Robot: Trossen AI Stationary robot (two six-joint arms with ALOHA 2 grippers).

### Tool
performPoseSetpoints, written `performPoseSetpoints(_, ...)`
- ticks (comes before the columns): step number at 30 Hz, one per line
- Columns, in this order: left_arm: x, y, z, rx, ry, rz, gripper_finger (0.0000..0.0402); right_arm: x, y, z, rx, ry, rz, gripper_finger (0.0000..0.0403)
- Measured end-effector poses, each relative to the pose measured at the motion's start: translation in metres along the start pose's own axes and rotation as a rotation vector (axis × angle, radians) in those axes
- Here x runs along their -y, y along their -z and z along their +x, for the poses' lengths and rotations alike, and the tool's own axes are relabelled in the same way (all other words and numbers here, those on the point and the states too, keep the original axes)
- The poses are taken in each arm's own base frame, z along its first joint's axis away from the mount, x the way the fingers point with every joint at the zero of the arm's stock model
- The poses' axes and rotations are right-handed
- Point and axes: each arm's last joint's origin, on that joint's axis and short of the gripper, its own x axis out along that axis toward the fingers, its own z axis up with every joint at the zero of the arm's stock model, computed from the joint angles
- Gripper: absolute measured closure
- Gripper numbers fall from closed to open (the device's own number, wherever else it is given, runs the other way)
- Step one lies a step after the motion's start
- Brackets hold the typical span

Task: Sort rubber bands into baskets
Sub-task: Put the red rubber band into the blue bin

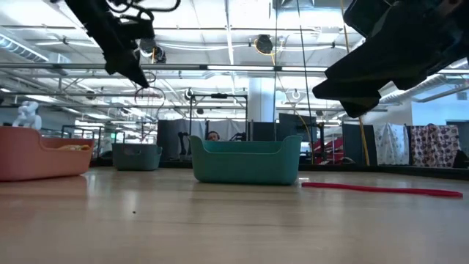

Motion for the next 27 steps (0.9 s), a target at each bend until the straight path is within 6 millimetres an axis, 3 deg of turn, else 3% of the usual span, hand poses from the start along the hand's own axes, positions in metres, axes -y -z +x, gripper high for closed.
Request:
performPoseSetpoints(5, -0.032, 0.012, 0.014, -0.092, -0.095, -0.062, 0.0401, 0.000, 0.000, 0.000, -0.004, 0.002, -0.001, 0.0261)
performPoseSetpoints(10, -0.051, 0.023, 0.029, -0.109, -0.047, -0.137, 0.0401, 0.000, 0.000, 0.000, -0.004, 0.002, -0.014, 0.0261)
performPoseSetpoints(21, -0.057, 0.051, 0.063, -0.123, 0.017, -0.241, 0.0401, 0.000, 0.000, 0.000, -0.004, 0.002, -0.016, 0.0261)
performPoseSetpoints(27, -0.061, 0.056, 0.079, -0.015, 0.036, -0.326, 0.0401, 0.000, 0.000, 0.000, -0.003, 0.003, -0.016, 0.0261)
